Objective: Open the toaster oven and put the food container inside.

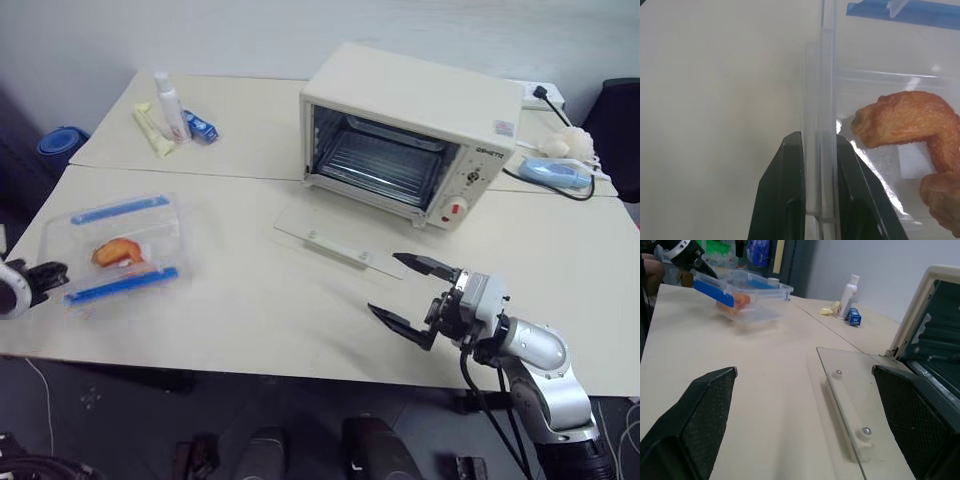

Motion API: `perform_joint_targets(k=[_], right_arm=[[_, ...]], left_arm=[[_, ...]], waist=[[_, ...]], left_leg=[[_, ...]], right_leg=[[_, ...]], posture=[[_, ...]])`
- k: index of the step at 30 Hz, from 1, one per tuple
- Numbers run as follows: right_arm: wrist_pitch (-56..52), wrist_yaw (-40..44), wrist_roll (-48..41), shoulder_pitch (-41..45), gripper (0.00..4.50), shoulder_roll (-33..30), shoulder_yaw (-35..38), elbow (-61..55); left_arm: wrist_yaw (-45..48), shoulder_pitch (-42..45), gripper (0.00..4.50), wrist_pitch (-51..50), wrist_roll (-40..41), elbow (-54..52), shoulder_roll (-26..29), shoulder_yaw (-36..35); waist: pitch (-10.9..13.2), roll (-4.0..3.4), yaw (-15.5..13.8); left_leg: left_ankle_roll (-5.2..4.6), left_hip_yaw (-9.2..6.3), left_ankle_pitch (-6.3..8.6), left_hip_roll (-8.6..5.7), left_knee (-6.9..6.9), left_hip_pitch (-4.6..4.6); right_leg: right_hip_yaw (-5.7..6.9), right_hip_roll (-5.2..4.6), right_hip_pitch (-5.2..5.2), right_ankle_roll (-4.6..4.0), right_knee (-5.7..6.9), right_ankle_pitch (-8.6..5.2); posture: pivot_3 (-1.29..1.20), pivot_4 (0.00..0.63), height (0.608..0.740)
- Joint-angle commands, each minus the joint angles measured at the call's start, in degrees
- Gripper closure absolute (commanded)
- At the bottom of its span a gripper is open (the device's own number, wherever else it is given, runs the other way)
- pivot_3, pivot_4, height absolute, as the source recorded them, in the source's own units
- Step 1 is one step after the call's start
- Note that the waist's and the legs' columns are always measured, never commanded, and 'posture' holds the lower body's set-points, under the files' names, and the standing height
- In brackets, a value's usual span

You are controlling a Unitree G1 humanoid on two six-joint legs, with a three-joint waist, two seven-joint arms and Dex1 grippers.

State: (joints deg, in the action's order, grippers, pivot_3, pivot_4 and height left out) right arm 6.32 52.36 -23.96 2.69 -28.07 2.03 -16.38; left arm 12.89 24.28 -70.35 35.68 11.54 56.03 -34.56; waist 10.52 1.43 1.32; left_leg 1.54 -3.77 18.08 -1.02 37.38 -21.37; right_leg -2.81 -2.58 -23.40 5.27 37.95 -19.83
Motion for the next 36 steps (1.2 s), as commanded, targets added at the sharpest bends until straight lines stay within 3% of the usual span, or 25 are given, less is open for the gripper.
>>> perform_joint_targets(k=[1, 6, 12, 18, 26, 32, 36], right_arm=[[0.9, -1.0, -0.6, -1.4, 0.00, -1.2, 3.1, -1.7], [0.9, -3.1, -0.2, -5.8, 0.00, -2.1, 6.8, -3.8], [1.3, -6.4, 0.7, -13.5, 0.00, -1.7, 10.5, -7.5], [2.0, -10.8, 2.1, -19.2, 0.00, 0.7, 11.1, -11.8], [2.9, -15.3, 4.7, -23.2, 0.00, 3.6, 9.9, -15.9], [3.0, -16.8, 5.3, -24.3, 0.00, 4.2, 10.0, -17.3], [3.2, -17.5, 5.2, -24.3, 0.00, 4.2, 10.1, -17.1]], left_arm=[[4.5, 4.7, 4.25, -1.5, 1.7, -6.0, 2.6, 4.3], [9.9, 16.7, 4.25, -5.1, 2.8, -12.1, -0.2, 18.8], [9.9, 33.6, 4.25, -5.5, -0.2, -8.2, -14.1, 31.5], [7.9, 40.9, 4.25, -3.5, -6.9, 1.8, -25.3, 39.5], [3.7, 46.4, 4.25, 9.5, -14.5, 17.3, -36.9, 37.6], [2.7, 48.5, 4.25, 15.7, -19.1, 24.0, -38.8, 37.0], [3.2, 48.7, 2.92, 16.7, -19.9, 25.3, -39.4, 35.7]], waist=[[0.0, 0.01, -0.1], [0.0, 0.01, -0.1], [0.0, 0.01, -1.2], [0.0, 0.00, -0.6], [0.0, 0.02, -0.6], [0.0, 0.02, -1.1], [0.0, 0.02, -1.3]], left_leg=[[0.00, 0.00, 0.00, 0.00, 0.01, -0.01], [0.22, 0.00, -0.12, -0.05, 0.01, -0.07], [0.22, 0.03, -0.13, -0.09, 0.29, -0.15], [0.20, 0.36, -0.14, -0.05, 0.42, -0.06], [0.18, 0.46, -0.16, -0.05, 0.57, -0.07], [0.17, 0.53, -0.15, -0.07, 0.57, -0.06], [0.18, 0.52, -0.15, -0.05, 0.57, -0.07]], right_leg=[[0.00, 0.00, 0.00, 0.00, -0.01, 0.00], [-0.01, -0.02, -0.02, 0.00, 0.01, 0.00], [-0.03, 0.05, -0.03, 0.01, 0.16, 0.01], [-0.38, 0.19, -0.12, 0.03, 0.41, 0.00], [-0.47, 0.20, -0.17, 0.05, 0.53, 0.00], [-0.51, 0.18, -0.17, 0.07, 0.52, 0.02], [-0.50, 0.18, -0.19, 0.07, 0.54, 0.02]], posture=[[0.00, 0.150, 0.740], [0.00, 0.150, 0.740], [0.00, 0.150, 0.740], [0.00, 0.150, 0.740], [0.00, 0.150, 0.740], [0.00, 0.150, 0.740], [0.00, 0.150, 0.740]])
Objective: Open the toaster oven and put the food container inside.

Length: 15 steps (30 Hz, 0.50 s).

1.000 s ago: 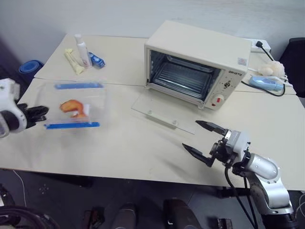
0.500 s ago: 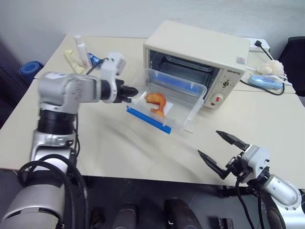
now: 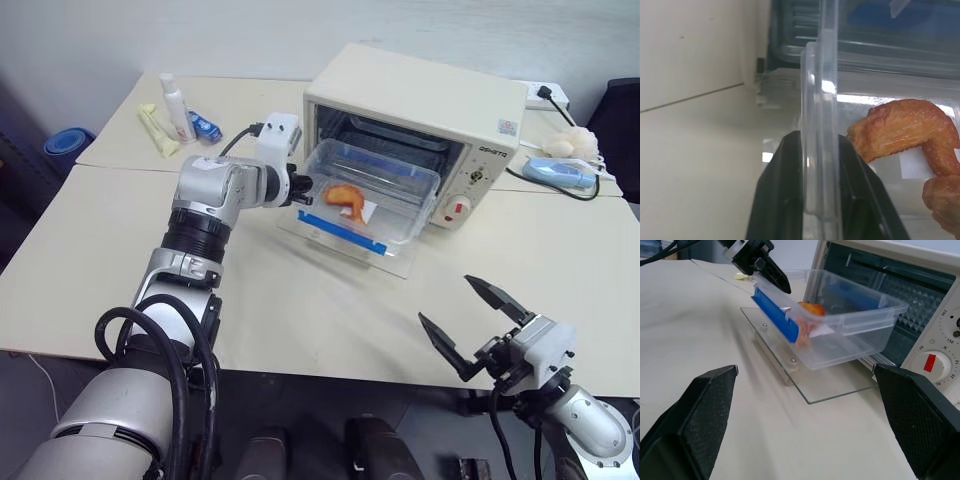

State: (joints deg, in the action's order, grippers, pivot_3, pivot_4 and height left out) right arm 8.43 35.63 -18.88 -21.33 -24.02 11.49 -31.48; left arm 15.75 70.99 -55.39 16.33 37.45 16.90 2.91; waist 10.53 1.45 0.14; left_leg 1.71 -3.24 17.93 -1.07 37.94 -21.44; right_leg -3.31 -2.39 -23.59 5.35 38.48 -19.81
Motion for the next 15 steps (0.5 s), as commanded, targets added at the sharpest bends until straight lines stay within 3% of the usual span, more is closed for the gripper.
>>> perform_joint_targets(k=[1, 8, 10, 12, 13, 15], right_arm=[[1.2, -0.8, 0.1, -0.2, 0.00, 0.1, 0.6, -2.0], [-1.3, -1.6, -1.3, 1.7, 0.00, -1.0, 1.3, -3.1], [-4.7, -1.2, -3.9, 2.4, 0.00, -2.5, 1.2, -5.4], [-9.6, 0.2, -7.2, 2.6, 0.00, -5.1, 0.3, -7.6], [-11.5, 0.7, -8.1, 2.8, 0.37, -6.2, -0.2, -8.2], [-15.4, 1.3, -8.8, 4.0, 0.94, -8.5, -1.8, -8.9]], left_arm=[[0.6, 1.9, 2.69, 1.6, -0.5, -0.7, -0.5, -2.3], [7.6, -0.4, 0.59, 0.6, 2.7, -7.2, 1.5, -5.8], [14.4, -2.8, 0.59, 1.5, 4.9, -11.6, 5.2, -6.4], [24.2, -7.3, 0.59, 4.2, 5.0, -16.5, 12.8, -4.3], [28.2, -9.6, 0.54, 5.9, 4.6, -18.4, 16.2, -3.0], [36.3, -14.6, 0.94, 12.6, 4.5, -19.4, 21.4, -2.7]], waist=[[0.0, 0.00, -0.1], [0.0, 0.00, 0.0], [0.0, -0.02, 0.3], [0.0, -0.04, 1.4], [0.0, -0.05, 1.8], [0.0, -0.05, 1.9]], left_leg=[[0.00, 0.00, 0.00, -0.01, 0.00, 0.00], [0.00, 0.00, 0.00, -0.02, 0.01, 0.00], [0.00, 0.01, 0.00, 0.00, 0.01, 0.01], [0.04, 0.05, -0.02, 0.05, -0.02, 0.05], [0.08, 0.07, -0.03, 0.11, -0.06, 0.09], [0.14, 0.10, -0.05, 0.22, -0.20, 0.24]], right_leg=[[0.00, -0.02, 0.01, 0.00, 0.00, 0.00], [0.00, -0.02, 0.00, 0.00, 0.02, 0.00], [-0.02, -0.01, -0.01, 0.00, 0.04, 0.00], [-0.07, 0.02, -0.03, 0.00, 0.11, 0.00], [-0.09, 0.07, -0.03, 0.00, 0.11, 0.00], [-0.11, 0.17, 0.00, -0.03, 0.10, -0.01]], posture=[[0.00, 0.150, 0.740], [0.00, 0.150, 0.740], [0.00, 0.150, 0.740], [0.00, 0.150, 0.740], [0.00, 0.150, 0.740], [0.00, 0.150, 0.740]])
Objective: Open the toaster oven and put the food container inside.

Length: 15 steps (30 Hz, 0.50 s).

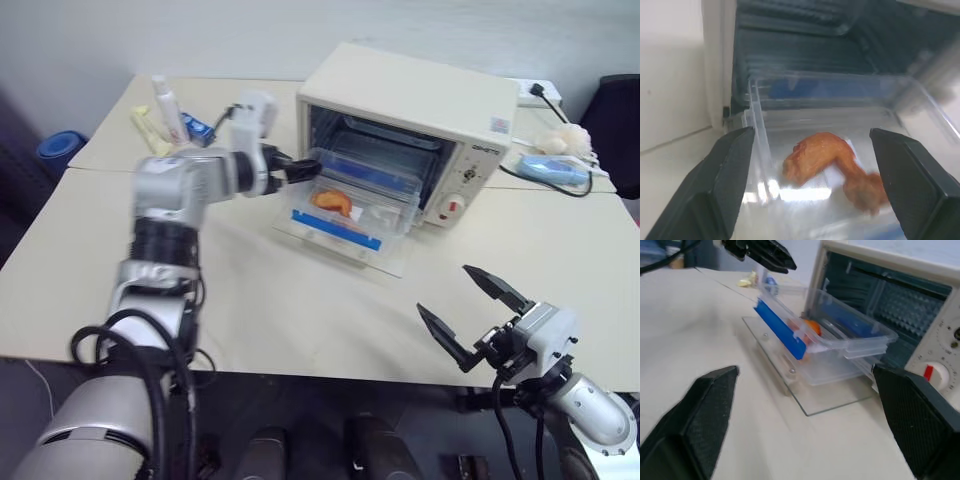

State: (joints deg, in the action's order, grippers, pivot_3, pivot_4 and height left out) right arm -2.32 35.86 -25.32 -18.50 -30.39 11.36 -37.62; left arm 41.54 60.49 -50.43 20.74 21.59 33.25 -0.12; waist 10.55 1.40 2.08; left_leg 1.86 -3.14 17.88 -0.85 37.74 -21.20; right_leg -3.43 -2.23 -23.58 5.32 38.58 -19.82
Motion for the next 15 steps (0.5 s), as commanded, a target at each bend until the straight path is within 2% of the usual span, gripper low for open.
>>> perform_joint_targets(k=[1, 5, 10, 12, 15], right_arm=[[-5.8, 1.4, -2.4, 2.3, 1.29, -2.9, -2.4, -2.7], [-13.0, 0.9, -0.8, 9.6, 2.67, -4.9, -7.6, -1.1], [-15.3, 1.1, 4.8, 18.2, 4.46, -4.2, -14.3, 6.7], [-15.0, 0.6, 6.3, 21.6, 4.50, -2.9, -15.7, 10.2], [-14.9, -0.2, 8.2, 27.5, 4.50, 0.1, -17.9, 15.0]], left_arm=[[13.6, -6.1, 1.16, 11.0, -0.1, -3.4, 6.7, 0.3], [24.1, -14.7, 2.40, 24.0, -1.6, -3.1, 10.0, 1.9], [26.6, -18.2, 4.01, 33.4, -2.6, -1.5, 4.2, 3.5], [24.7, -17.1, 4.46, 34.8, -3.5, 0.4, 1.3, 3.6], [20.9, -14.6, 4.46, 37.5, -5.3, 5.0, -3.3, 3.3]], waist=[[0.0, 0.00, -0.3], [0.0, 0.00, -1.1], [0.0, 0.04, -3.2], [0.0, 0.04, -3.4], [0.0, 0.04, -3.3]], left_leg=[[0.02, 0.00, -0.01, 0.02, 0.00, 0.00], [-0.05, -0.06, 0.01, -0.04, 0.23, -0.06], [-0.32, -0.30, 0.14, -0.19, 0.41, -0.25], [-0.36, -0.29, 0.17, -0.27, 0.44, -0.32], [-0.42, -0.22, 0.20, -0.30, 0.45, -0.35]], right_leg=[[0.00, 0.01, 0.00, -0.02, -0.01, -0.01], [0.05, -0.10, 0.13, -0.02, -0.05, -0.01], [0.23, -0.24, 0.16, -0.01, -0.22, 0.00], [0.23, -0.29, 0.14, 0.02, -0.26, 0.02], [0.20, -0.28, 0.07, 0.05, -0.24, 0.03]], posture=[[0.00, 0.150, 0.740], [0.00, 0.150, 0.740], [0.00, 0.150, 0.740], [0.00, 0.150, 0.740], [0.00, 0.150, 0.740]])
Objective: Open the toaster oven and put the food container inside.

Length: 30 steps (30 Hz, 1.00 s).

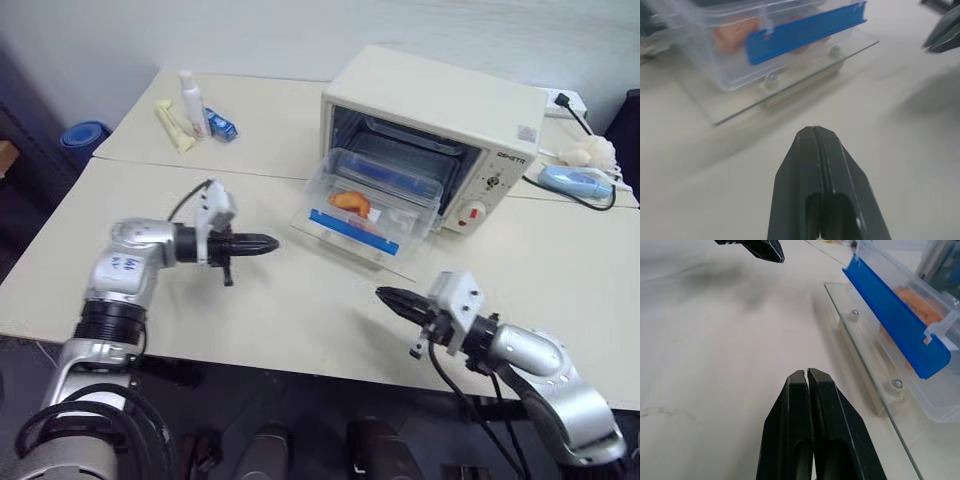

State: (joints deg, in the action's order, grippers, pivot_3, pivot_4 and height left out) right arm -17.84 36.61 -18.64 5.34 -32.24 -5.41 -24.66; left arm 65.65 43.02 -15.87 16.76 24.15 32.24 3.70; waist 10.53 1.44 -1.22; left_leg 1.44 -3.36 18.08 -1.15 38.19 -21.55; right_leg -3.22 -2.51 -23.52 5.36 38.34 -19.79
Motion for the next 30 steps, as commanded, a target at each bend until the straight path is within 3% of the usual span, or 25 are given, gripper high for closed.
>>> perform_joint_targets(k=[1, 9, 16, 30], right_arm=[[0.1, -1.9, 2.2, 5.2, 4.50, 3.0, -1.3, 3.1], [4.6, -6.7, 8.8, 17.8, 4.50, 9.2, -0.5, 18.1], [10.3, -7.6, 11.2, 24.0, 4.50, 10.6, 1.1, 27.7], [20.4, -14.4, 14.7, 36.1, 4.50, 13.9, 4.3, 47.9]], left_arm=[[-3.7, 3.5, 4.46, 3.4, -1.7, 3.5, -3.3, -0.5], [-12.1, 11.4, 4.46, 8.4, -4.5, 17.5, -10.3, -2.3], [-16.8, 16.2, 4.46, 14.6, -6.0, 26.8, -14.0, -3.5], [-35.8, 28.3, 4.46, 23.6, -7.5, 44.7, -22.0, -10.0]], waist=[[0.0, 0.00, 0.1], [0.0, 0.00, 1.5], [0.0, 0.00, 1.6], [0.0, 0.00, 2.8]], left_leg=[[0.00, 0.01, 0.00, 0.00, 0.00, 0.00], [0.00, 0.13, -0.01, 0.01, 0.00, 0.00], [0.01, 0.21, -0.02, 0.00, -0.02, -0.01], [0.00, 0.43, -0.02, -0.01, -0.04, -0.05]], right_leg=[[0.00, 0.01, -0.03, 0.01, 0.04, 0.00], [0.03, 0.06, -0.17, 0.01, 0.26, 0.00], [0.04, 0.04, -0.23, 0.01, 0.28, 0.01], [0.07, 0.01, -0.34, 0.08, 0.39, 0.05]], posture=[[0.00, 0.150, 0.740], [0.00, 0.150, 0.740], [0.00, 0.150, 0.740], [0.00, 0.150, 0.740]])
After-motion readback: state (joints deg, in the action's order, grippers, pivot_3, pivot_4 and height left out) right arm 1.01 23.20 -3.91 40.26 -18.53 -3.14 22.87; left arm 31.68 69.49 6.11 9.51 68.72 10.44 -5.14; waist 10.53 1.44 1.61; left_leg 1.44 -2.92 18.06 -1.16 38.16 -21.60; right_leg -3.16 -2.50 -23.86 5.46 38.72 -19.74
